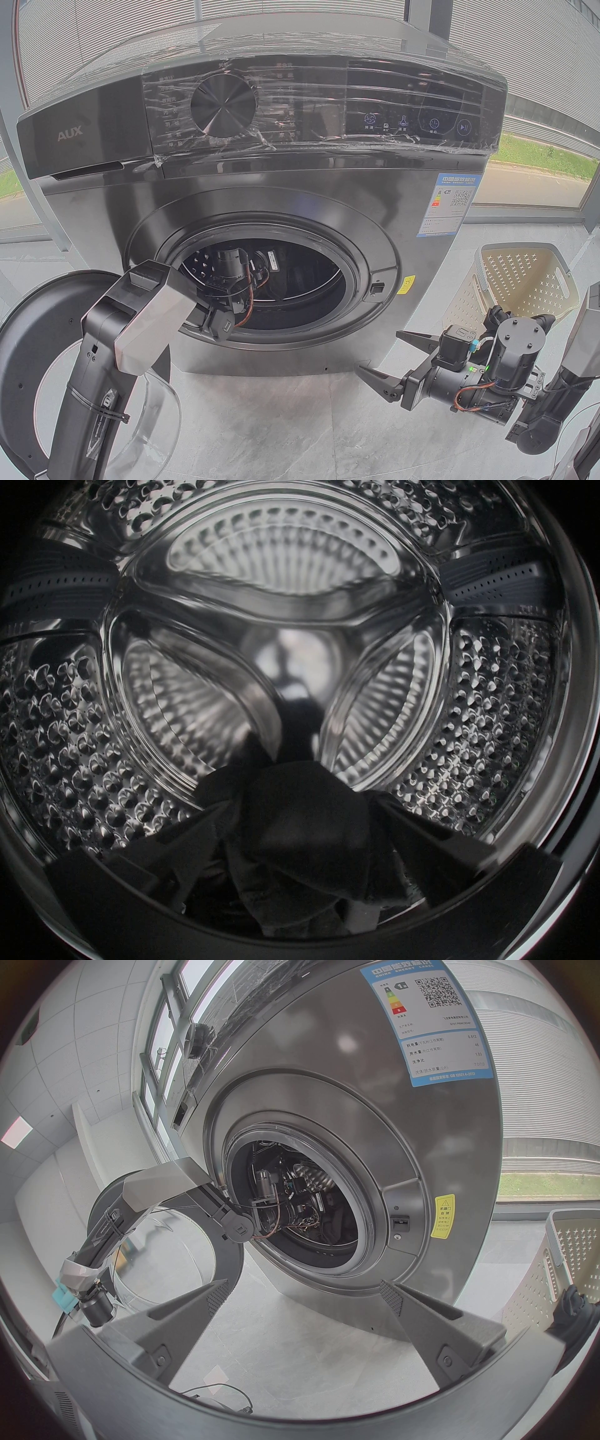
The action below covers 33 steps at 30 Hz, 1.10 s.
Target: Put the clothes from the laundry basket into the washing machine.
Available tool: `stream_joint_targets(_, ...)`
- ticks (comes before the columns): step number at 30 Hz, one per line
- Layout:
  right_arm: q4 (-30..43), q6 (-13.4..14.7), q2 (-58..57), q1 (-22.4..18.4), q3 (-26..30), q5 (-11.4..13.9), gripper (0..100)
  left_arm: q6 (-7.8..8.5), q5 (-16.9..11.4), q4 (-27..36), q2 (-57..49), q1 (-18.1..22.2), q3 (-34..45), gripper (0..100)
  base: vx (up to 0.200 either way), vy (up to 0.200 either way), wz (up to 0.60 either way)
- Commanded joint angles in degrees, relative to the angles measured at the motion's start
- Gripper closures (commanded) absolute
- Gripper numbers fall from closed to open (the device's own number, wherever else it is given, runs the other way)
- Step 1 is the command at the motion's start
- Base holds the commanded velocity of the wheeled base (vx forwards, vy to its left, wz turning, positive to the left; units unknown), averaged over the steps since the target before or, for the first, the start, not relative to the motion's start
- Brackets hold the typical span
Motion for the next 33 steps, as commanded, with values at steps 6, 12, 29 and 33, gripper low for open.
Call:
stream_joint_targets(6,-0.03,-0.01,-0.26,-0.07,0.03,0.04,0,0.69,-0.86,-0.02,-2.78,-1.04,8.31,0,0.0,0.0,0.0)
stream_joint_targets(12,-0.03,-0.01,-0.26,0.02,0.03,0.04,0,1.22,-1.65,-0.02,-8.14,-3.33,17.8,0,0.0,0.0,0.0)
stream_joint_targets(29,-0.03,-0.01,0.0,0.02,0.12,0.04,0,4.91,-2.36,1.3,-3.05,-3.41,16.31,0,0.0,0.0,0.0)
stream_joint_targets(33,-0.03,-0.01,0.09,-0.15,0.12,0.04,0,5.35,-2.36,2.09,-0.06,-2.18,12.18,0,0.0,0.0,0.0)
